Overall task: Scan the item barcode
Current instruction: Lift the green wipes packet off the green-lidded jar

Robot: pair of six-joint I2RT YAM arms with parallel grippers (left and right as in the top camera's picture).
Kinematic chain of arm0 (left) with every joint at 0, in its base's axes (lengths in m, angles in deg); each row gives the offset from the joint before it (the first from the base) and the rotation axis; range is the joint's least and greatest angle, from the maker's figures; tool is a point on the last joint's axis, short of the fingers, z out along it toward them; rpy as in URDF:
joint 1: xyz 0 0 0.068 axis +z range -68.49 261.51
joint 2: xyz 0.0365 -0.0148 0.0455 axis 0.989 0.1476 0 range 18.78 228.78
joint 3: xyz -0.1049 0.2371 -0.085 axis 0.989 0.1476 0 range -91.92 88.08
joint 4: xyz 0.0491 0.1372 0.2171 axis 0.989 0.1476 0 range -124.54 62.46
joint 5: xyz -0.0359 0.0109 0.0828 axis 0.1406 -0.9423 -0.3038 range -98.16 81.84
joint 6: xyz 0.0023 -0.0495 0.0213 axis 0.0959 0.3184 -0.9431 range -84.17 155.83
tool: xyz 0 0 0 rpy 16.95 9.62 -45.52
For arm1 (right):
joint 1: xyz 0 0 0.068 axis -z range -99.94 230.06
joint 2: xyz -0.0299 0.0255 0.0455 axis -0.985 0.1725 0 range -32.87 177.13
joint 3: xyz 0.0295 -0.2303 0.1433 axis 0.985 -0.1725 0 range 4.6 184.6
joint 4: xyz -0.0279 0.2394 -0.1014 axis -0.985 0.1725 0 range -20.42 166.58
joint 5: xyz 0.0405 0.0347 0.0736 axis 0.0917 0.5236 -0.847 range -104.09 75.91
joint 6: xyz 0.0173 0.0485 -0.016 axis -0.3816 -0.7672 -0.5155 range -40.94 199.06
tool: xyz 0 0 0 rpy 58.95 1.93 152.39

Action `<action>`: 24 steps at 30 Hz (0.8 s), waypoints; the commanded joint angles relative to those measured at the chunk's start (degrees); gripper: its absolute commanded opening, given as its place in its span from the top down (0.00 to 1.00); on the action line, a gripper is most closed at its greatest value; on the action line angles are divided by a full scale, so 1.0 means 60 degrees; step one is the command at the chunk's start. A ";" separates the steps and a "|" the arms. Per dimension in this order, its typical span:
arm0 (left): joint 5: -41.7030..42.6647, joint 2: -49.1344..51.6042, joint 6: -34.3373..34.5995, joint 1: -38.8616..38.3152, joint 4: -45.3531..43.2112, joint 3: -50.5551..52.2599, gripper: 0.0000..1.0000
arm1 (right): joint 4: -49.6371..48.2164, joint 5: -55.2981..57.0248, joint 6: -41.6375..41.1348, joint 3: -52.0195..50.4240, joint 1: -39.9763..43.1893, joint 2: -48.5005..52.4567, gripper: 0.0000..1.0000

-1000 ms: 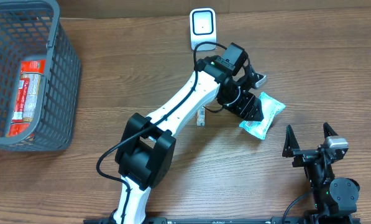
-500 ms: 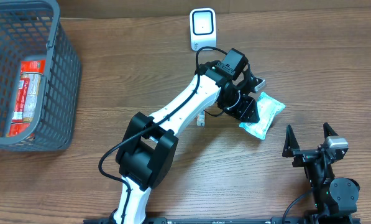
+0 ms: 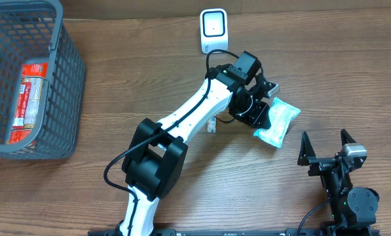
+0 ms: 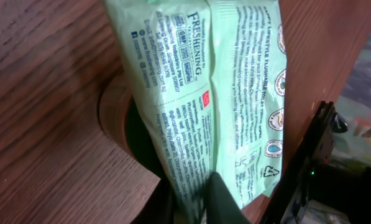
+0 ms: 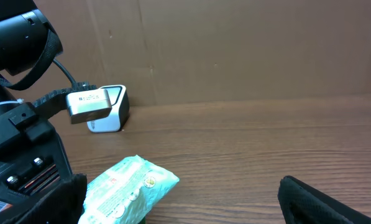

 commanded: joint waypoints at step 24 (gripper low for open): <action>0.0889 -0.0696 -0.0036 0.1053 0.0346 0.0018 0.96 | -0.0051 0.0011 0.0007 -0.0102 0.0036 -0.0073 0.00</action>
